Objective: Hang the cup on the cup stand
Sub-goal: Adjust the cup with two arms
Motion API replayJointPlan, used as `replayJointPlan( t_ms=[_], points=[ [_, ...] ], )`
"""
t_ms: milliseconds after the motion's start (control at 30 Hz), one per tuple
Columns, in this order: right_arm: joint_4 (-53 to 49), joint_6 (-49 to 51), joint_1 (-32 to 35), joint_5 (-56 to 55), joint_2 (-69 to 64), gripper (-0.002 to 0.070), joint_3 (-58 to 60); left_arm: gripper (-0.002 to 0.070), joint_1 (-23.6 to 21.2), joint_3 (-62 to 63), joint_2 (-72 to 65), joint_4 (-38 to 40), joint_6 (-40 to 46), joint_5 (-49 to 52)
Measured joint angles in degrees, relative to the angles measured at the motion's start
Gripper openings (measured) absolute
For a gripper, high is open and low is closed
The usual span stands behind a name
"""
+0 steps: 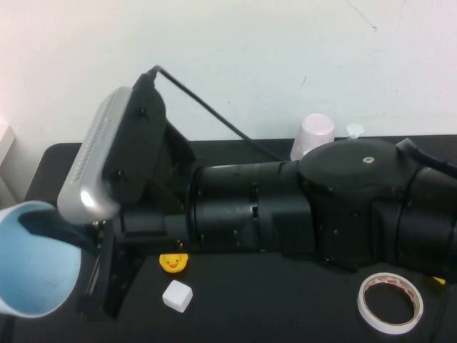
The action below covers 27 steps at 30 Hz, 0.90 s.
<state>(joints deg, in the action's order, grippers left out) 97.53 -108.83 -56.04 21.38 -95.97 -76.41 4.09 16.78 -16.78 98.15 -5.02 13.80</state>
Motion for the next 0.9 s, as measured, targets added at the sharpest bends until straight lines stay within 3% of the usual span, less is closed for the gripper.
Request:
replayJointPlan(
  t_ms=[200,333,400,567,633,900],
  points=[
    [0.37,-1.28,-0.24,1.47,-0.82,0.0016,0.00,0.0578,0.00,0.00,0.00,0.00,0.20,-0.80],
    [0.37,-2.69,-0.24,1.59,-0.82,0.0023,0.00,0.0571,0.00,0.00,0.00,0.00,0.20,-0.95],
    [0.37,-2.89,-0.24,1.70,-0.82,0.0062,0.00,0.0567,0.00,0.00,0.00,0.00,0.20,-0.79],
    [-1.76,-2.14,-0.27,2.32,-0.89,0.0309,0.00,0.0564,0.00,0.00,0.00,0.00,1.25,0.12],
    [-3.92,-0.87,-0.27,2.32,-0.51,0.0359,0.10,0.0564,0.00,0.00,0.00,0.00,3.17,0.12],
    [-21.20,12.42,-0.27,1.89,5.04,0.0399,0.08,0.0562,0.00,0.52,0.00,0.00,8.28,-1.40]
  ],
)
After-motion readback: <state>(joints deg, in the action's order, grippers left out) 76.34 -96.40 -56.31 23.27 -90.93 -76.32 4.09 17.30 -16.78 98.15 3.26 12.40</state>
